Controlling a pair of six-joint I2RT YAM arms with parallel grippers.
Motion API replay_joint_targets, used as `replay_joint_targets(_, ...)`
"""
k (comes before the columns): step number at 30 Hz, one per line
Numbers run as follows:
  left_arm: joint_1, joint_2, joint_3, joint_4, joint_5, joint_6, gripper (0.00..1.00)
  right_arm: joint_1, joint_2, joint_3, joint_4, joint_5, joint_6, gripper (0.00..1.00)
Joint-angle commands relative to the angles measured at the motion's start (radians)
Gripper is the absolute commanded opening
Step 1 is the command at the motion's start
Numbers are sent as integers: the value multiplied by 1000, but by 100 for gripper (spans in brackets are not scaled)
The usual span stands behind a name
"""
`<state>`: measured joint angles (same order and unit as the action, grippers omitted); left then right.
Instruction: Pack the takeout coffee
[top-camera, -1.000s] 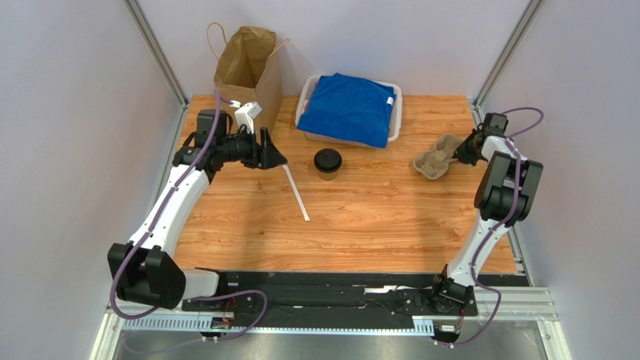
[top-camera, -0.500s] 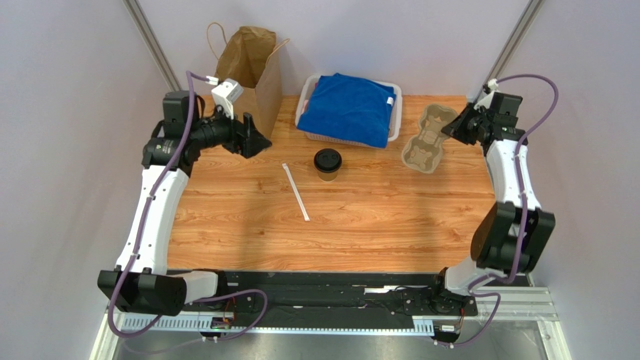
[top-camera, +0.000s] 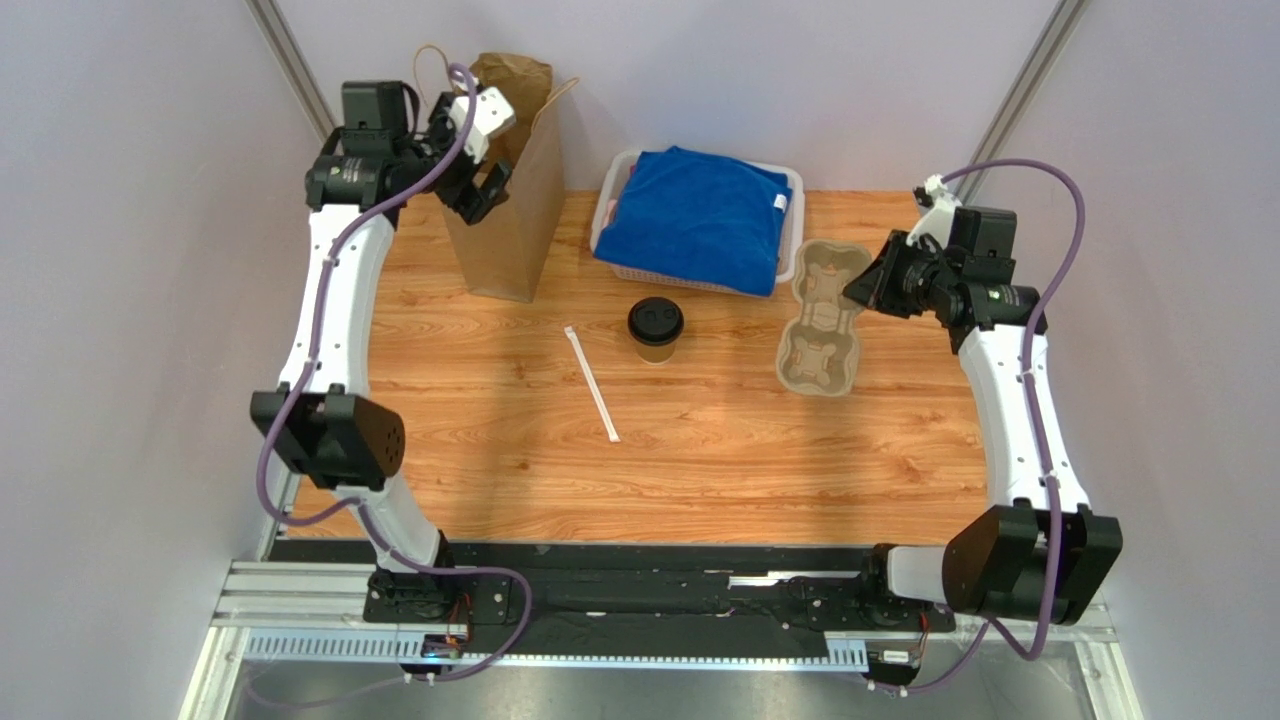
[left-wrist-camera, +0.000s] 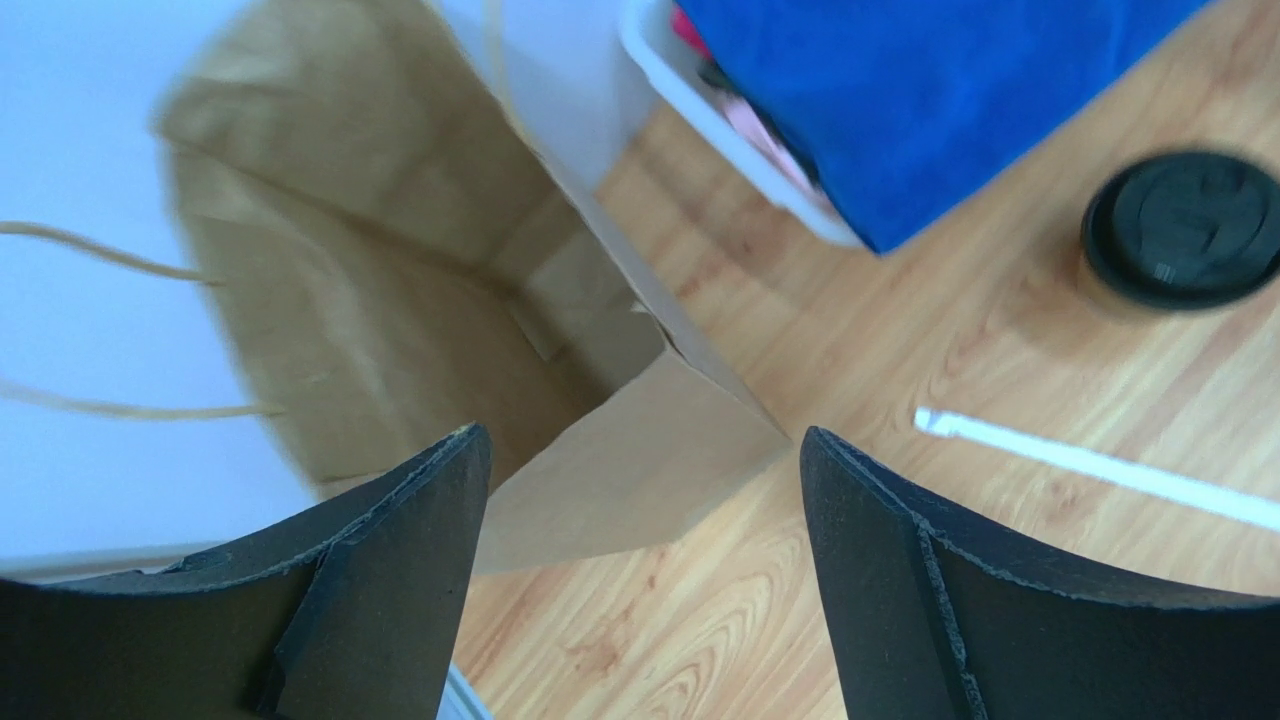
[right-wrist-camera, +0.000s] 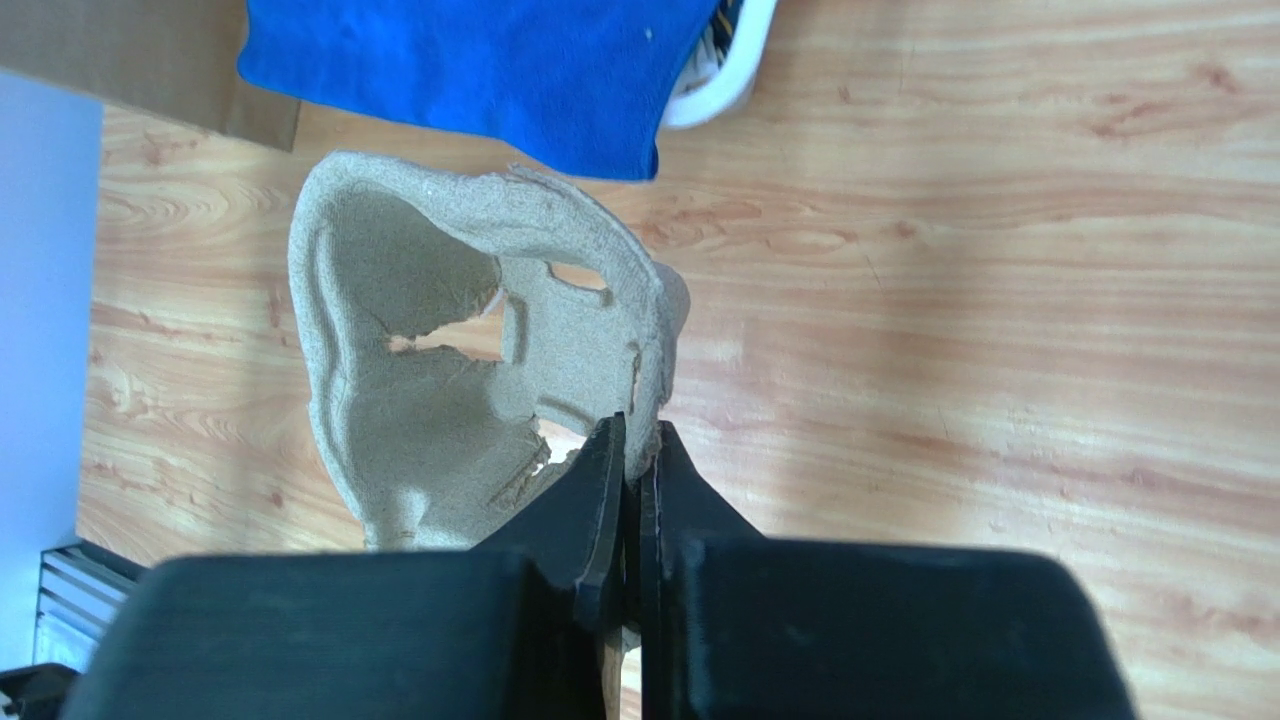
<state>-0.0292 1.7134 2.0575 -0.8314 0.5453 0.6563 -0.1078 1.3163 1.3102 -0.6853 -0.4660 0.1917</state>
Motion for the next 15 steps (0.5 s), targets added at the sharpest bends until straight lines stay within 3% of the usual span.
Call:
replay_joint_targets(1,18,54,42,-46,91,189,84,3,-95,-46,-62,27,-66,0)
replay_joint_targets(5,20,149,133,-178,153,390,83,3,-137,-78,-97,33,-96,0)
replay_joint_targets(9,20,209,164,-329,99,526,77,3,-155,-86,-117,46,-115,0)
replay_joint_targets(13,18,196,132,-406,48,649,57,3,-158,-89,-120,44,-118,0)
replay_joint_targets(15,20,154,109,-431,50,651,42,3,-157,-95,-120,50,-118,0)
